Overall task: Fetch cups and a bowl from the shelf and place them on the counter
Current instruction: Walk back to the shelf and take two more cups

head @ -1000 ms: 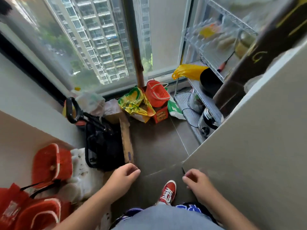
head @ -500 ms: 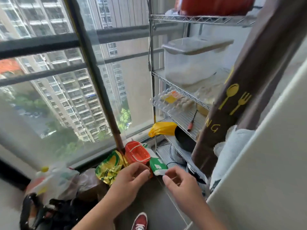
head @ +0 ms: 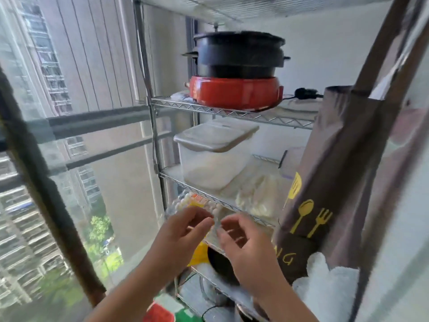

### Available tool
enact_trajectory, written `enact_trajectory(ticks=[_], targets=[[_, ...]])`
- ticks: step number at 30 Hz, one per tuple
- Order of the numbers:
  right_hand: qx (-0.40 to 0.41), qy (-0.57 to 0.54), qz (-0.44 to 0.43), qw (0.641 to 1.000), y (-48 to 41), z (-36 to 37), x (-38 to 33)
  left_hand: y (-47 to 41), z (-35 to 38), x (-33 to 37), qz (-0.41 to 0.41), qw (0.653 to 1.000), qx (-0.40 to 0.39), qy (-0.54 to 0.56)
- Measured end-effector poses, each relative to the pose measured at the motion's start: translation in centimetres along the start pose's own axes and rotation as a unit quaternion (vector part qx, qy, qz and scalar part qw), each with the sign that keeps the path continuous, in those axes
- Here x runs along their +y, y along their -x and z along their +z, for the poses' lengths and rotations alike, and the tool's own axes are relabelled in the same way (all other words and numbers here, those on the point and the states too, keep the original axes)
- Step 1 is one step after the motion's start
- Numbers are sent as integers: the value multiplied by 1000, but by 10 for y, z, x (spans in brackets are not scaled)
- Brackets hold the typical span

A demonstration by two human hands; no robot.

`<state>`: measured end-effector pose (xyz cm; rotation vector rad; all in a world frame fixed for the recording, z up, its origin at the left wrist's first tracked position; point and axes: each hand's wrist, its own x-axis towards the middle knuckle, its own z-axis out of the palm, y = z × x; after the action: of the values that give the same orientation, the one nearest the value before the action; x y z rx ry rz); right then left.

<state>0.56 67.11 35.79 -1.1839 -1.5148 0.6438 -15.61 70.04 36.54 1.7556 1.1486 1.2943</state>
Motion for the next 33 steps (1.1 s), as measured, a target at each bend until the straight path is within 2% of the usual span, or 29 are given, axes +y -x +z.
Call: enact_trajectory(ticks=[8,16,22,26,33], targets=[[116,52,-122,984,-93,-23,-69,-105,-28,53,153,988,-34,17],[222,114,-242,938,-150,-69,-146,-185,-31,142,315,948,-46,21],[277,190,-297,894,-188,-103,-199,-227,-30,213,391,919,-45,19],[321,229,-318,862,-216,-124,-236,-260,-27,254,422,907,-3,-11],[413,306,-286,809,-270,-169,-287,-325,-28,315,442,885,96,-111]])
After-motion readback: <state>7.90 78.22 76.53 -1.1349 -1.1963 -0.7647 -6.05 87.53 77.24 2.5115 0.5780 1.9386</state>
